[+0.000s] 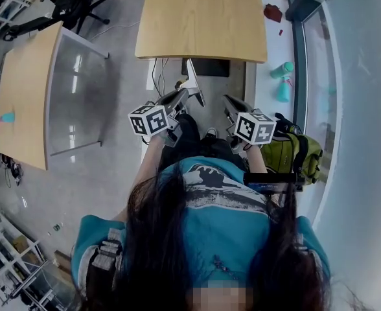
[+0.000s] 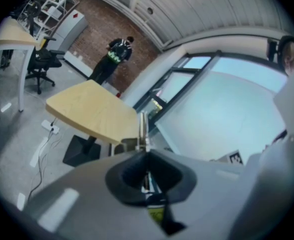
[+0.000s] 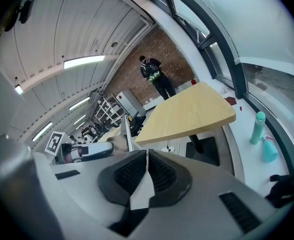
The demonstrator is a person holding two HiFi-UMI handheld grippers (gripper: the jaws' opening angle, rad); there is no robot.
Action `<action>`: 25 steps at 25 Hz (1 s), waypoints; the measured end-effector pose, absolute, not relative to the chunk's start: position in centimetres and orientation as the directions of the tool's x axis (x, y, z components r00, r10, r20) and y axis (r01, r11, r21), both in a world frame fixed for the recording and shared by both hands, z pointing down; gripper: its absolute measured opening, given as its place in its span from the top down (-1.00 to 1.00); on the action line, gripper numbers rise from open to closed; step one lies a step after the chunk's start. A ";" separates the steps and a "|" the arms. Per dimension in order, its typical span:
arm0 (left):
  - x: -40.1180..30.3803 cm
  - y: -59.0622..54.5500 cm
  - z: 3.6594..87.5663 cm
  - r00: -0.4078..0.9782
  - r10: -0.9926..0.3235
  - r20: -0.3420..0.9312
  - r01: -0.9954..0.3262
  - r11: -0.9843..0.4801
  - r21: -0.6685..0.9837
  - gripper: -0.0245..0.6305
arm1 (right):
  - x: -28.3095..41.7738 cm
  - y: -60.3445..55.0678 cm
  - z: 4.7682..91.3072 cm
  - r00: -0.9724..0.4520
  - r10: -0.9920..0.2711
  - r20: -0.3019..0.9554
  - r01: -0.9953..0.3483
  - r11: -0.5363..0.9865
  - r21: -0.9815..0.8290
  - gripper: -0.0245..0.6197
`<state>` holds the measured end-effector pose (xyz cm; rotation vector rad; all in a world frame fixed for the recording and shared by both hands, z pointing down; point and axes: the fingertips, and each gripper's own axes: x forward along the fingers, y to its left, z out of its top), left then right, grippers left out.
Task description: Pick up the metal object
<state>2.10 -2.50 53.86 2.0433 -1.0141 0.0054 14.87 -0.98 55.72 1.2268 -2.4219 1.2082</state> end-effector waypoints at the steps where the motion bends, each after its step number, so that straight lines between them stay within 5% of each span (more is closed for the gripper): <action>1: 2.1 -2.1 53.8 0.672 -0.657 0.341 -0.660 -0.324 0.678 0.92 | 14.9 -0.5 55.7 -0.648 -0.600 0.469 -0.736 0.333 -0.590 0.86; 10: 1.4 1.4 53.6 0.675 -0.665 0.319 -0.643 -0.320 0.695 0.92 | 14.5 2.4 56.0 -0.634 -0.607 0.479 -0.747 0.320 -0.583 0.86; 25: -10.5 14.5 54.0 0.664 -0.673 0.327 -0.652 -0.306 0.694 0.92 | 2.5 14.9 55.6 -0.647 -0.573 0.503 -0.750 0.358 -0.556 0.86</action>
